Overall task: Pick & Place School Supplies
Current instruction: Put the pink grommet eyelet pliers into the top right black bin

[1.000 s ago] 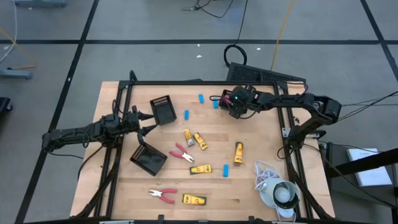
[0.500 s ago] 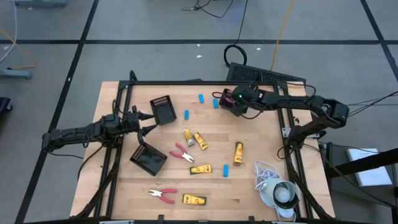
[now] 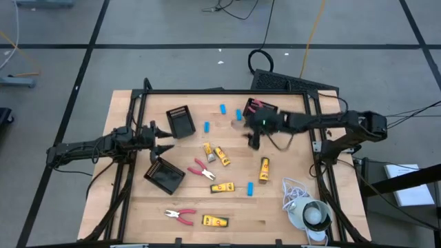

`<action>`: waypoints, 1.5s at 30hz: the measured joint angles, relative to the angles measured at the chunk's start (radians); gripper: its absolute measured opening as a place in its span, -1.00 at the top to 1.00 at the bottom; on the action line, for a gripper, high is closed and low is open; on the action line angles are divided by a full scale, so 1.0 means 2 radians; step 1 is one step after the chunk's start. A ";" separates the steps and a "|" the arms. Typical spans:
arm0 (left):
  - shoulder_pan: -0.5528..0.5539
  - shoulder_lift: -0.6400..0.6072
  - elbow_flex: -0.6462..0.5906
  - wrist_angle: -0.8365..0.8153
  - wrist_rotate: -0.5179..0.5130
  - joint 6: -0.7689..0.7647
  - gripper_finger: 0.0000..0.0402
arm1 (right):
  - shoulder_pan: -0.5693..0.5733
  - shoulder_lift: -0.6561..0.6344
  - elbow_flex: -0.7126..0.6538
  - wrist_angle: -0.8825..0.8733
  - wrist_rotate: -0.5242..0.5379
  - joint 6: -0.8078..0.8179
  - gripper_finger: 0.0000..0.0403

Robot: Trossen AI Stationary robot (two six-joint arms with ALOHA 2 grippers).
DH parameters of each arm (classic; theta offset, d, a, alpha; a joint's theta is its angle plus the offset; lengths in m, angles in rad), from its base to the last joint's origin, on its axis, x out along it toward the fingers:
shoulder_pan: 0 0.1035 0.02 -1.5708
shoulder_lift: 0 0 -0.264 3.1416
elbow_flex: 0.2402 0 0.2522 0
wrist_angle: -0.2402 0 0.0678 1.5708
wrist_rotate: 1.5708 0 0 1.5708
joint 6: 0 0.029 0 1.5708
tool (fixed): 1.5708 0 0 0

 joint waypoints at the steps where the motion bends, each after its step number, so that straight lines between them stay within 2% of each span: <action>1: -0.005 0.000 0.000 0.000 0.014 -0.011 -0.21 | 0.026 0.000 0.000 0.014 0.002 -0.002 -0.09; 3: -0.020 0.007 0.001 -0.002 0.026 -0.038 -0.21 | 0.070 0.000 0.000 0.034 0.010 -0.005 -0.10; 6: -0.060 0.036 0.005 -0.009 0.031 -0.076 -0.21 | 0.118 0.000 0.000 0.044 0.051 0.002 -0.10; 10: -0.130 0.104 0.025 -0.007 -0.008 -0.109 -0.21 | 0.161 0.000 0.000 0.032 0.088 0.022 -0.10; 16: -0.247 0.258 0.113 -0.013 -0.099 -0.116 -0.21 | 0.202 0.000 0.000 0.022 0.123 0.048 -0.10; 19: -0.302 0.347 0.182 -0.077 -0.145 -0.127 -0.21 | 0.214 -0.002 0.000 0.010 0.134 0.064 -0.10; 22: -0.344 0.438 0.243 -0.142 -0.163 -0.163 -0.21 | 0.227 -0.002 0.000 -0.003 0.135 0.072 -0.10; 27: -0.386 0.560 0.322 -0.170 -0.160 -0.209 -0.21 | 0.250 -0.002 0.000 0.001 0.159 0.077 -0.10; 32: -0.410 0.630 0.368 -0.157 -0.137 -0.253 -0.21 | 0.276 -0.002 0.000 0.000 0.170 0.089 -0.10; 38: -0.433 0.689 0.374 -0.076 -0.095 -0.304 -0.21 | 0.325 -0.002 0.000 0.000 0.215 0.097 -0.10; 45: -0.445 0.736 0.374 -0.036 -0.093 -0.339 -0.21 | 0.367 -0.002 0.000 -0.002 0.266 0.115 -0.10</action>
